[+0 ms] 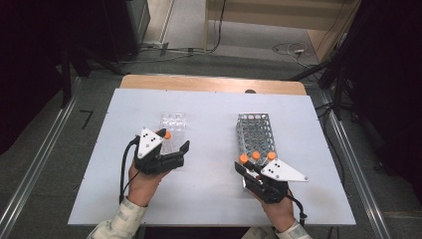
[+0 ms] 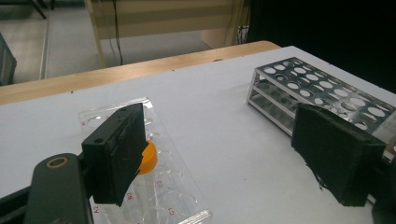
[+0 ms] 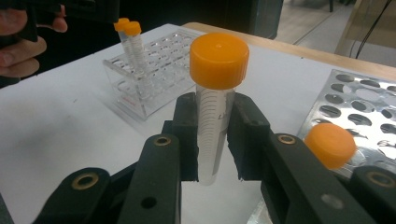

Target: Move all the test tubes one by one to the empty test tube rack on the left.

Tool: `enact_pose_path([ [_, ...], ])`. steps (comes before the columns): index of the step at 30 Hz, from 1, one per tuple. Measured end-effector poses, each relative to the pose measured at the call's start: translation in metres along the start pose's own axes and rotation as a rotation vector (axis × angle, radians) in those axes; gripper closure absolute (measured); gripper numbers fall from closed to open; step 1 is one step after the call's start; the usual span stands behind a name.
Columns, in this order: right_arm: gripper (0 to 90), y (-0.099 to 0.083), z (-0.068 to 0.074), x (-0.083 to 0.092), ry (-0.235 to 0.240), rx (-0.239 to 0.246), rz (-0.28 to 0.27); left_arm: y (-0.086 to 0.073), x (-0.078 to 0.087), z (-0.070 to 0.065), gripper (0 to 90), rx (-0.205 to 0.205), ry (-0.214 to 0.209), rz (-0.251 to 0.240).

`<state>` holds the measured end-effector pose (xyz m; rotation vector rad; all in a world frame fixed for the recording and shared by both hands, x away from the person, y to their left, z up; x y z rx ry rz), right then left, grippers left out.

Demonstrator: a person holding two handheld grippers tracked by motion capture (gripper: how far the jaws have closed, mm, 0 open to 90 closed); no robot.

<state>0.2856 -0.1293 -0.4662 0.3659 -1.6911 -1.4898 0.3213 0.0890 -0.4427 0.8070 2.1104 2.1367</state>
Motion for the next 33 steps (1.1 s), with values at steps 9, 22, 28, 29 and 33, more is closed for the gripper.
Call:
enact_pose_path([
  [9,71.9,-0.004,0.008,-0.019,0.026,0.012,0.033,-0.001,0.0,-0.001,18.2,-0.001,-0.004,0.002],
  [22,71.9,-0.007,0.021,-0.037,0.055,0.027,0.062,-0.001,0.0,-0.009,18.2,-0.01,-0.022,0.003],
  [28,71.9,-0.007,0.026,-0.045,0.066,0.038,0.071,-0.001,0.0,-0.016,18.2,-0.021,-0.042,0.007],
  [29,71.9,-0.007,0.027,-0.047,0.068,0.039,0.075,-0.002,0.0,-0.018,18.2,-0.026,-0.046,0.008],
  [33,71.9,-0.007,0.031,-0.051,0.075,0.046,0.081,-0.002,0.001,-0.032,18.3,-0.043,-0.079,0.007],
])
Point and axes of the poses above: each handheld gripper's, and its own axes: x roughly backward along the jaws, y roughly out of its top, z roughly to its left, the point moved 9 cm from there along -x, roughly forward along the jaws, and after that the axes turned 3 degrees about y, right-handed, at the moved point
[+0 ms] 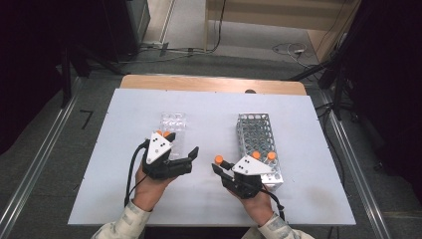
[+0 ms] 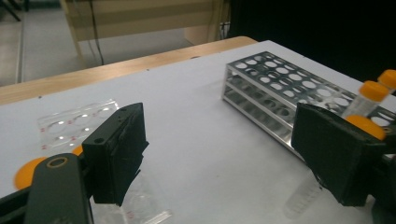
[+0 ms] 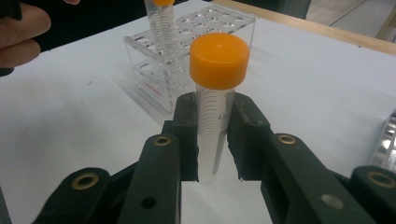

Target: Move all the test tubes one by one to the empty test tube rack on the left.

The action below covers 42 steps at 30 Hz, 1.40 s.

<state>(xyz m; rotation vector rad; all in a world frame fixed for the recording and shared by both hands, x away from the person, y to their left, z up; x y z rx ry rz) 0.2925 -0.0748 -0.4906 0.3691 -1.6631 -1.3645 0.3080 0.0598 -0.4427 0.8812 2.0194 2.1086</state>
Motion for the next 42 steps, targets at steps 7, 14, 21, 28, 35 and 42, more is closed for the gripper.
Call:
enact_pose_path([
  [7,71.9,0.003,0.007,-0.009,0.018,0.01,0.01,-0.004,-0.002,-0.029,18.9,-0.043,-0.063,0.016],
  [14,71.9,0.007,0.014,-0.017,0.035,0.02,0.015,-0.007,-0.001,-0.048,35.0,-0.073,-0.131,0.012],
  [21,71.9,0.011,0.02,-0.016,0.048,0.026,0.005,-0.012,-0.003,-0.053,57.0,-0.093,-0.154,0.028],
  [28,71.9,0.011,0.019,-0.016,0.047,0.027,0.006,-0.015,-0.004,-0.054,69.2,-0.112,-0.156,0.035],
  [35,59.7,0.011,0.022,-0.014,0.064,0.024,0.002,-0.011,-0.001,-0.05,70.1,-0.096,-0.158,0.026],
  [42,29.2,0.014,0.025,-0.005,0.077,0.008,0.009,0.003,0.007,-0.027,70.0,-0.042,-0.115,-0.012],
])
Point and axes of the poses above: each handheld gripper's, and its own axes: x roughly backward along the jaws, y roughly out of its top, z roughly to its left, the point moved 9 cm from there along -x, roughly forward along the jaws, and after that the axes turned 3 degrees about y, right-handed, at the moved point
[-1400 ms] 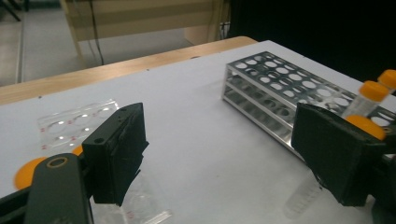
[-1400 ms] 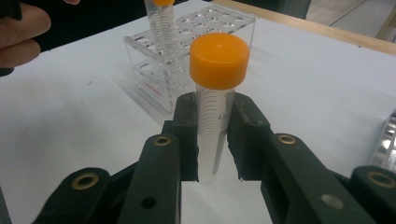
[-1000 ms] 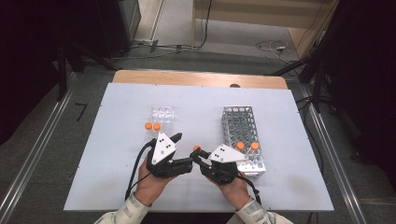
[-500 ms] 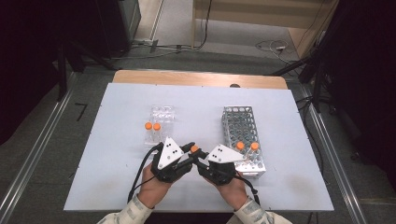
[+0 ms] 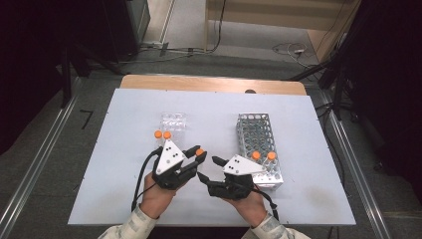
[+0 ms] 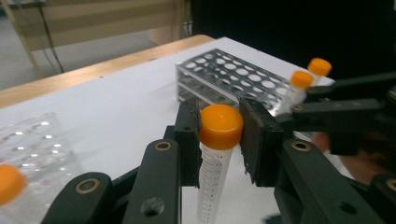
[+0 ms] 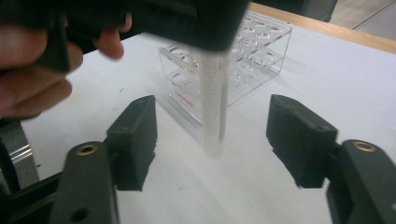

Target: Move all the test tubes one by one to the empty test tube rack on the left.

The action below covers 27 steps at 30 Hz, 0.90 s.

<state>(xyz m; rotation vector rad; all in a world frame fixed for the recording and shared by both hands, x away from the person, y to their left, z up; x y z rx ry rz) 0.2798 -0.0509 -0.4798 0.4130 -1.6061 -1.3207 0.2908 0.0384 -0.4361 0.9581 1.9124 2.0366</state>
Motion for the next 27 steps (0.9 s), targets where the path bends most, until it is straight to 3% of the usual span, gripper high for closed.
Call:
enact_pose_path([
  [6,26.5,-0.003,0.002,0.008,0.007,0.01,0.012,0.013,0.011,0.036,70.1,0.051,0.086,-0.045],
  [10,26.5,-0.004,0.002,0.008,0.003,0.002,0.014,0.021,0.019,0.051,70.1,0.074,0.121,-0.072],
  [15,26.5,-0.004,0.003,0.007,0.004,0.002,0.013,0.025,0.022,0.06,70.2,0.074,0.146,-0.083],
  [27,27.4,-0.004,0.001,0.009,-0.001,0.0,0.008,0.016,0.015,0.07,70.1,0.065,0.192,-0.058],
])
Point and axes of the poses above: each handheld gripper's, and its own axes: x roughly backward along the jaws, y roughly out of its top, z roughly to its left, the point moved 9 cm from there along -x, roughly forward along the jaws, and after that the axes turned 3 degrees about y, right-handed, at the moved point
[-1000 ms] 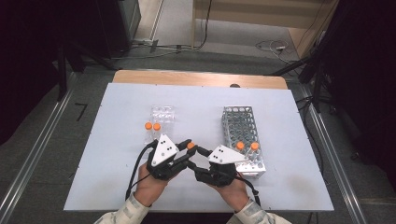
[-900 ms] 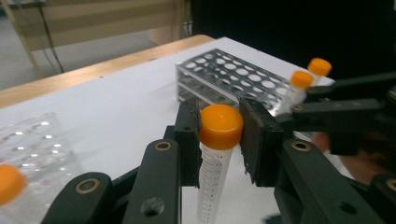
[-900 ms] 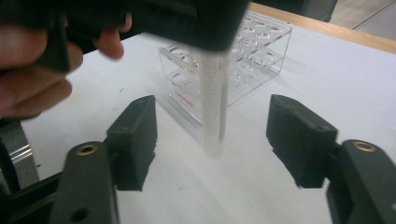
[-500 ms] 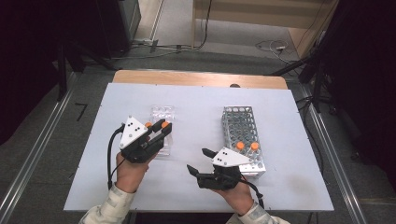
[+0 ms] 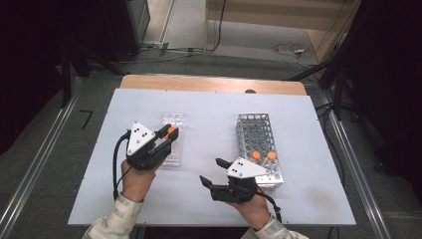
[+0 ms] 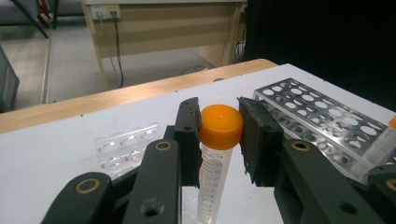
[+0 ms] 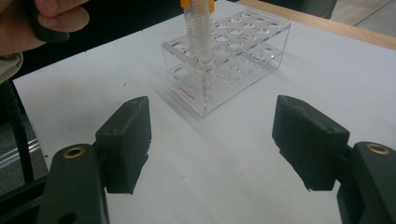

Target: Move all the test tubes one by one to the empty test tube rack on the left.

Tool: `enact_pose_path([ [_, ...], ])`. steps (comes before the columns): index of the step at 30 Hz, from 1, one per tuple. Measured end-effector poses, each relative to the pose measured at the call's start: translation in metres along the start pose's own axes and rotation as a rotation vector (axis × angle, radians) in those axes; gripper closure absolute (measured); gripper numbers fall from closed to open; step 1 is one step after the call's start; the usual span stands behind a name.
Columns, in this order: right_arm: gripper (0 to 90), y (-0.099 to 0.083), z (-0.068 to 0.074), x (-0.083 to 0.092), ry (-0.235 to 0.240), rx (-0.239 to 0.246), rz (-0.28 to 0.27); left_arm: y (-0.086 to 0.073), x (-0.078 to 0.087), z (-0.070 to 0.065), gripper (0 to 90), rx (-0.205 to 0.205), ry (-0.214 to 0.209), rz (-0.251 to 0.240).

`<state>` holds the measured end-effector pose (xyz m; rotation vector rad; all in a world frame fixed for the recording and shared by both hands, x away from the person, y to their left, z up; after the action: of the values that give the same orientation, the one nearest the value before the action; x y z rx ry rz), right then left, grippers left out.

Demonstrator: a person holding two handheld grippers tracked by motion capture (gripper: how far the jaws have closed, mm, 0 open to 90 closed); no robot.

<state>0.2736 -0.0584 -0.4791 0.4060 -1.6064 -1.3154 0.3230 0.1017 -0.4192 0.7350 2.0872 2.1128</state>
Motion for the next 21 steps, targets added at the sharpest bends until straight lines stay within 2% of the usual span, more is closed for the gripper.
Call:
enact_pose_path([
  [8,27.6,-0.001,0.0,-0.001,0.001,-0.004,0.002,-0.007,-0.005,0.004,70.0,0.007,0.005,0.007],
  [21,27.9,-0.002,0.0,0.0,0.003,-0.005,0.005,-0.032,-0.015,0.003,69.8,-0.008,0.017,0.063],
])
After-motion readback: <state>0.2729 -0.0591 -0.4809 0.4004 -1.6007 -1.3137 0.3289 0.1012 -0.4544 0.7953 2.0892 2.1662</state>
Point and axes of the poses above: each handheld gripper's, and its own axes: x roughly backward along the jaws, y roughly out of its top, z roughly to its left, the point moved 9 cm from there along -x, roughly forward along the jaws, and after that the axes turned 3 degrees about y, right-handed, at the moved point
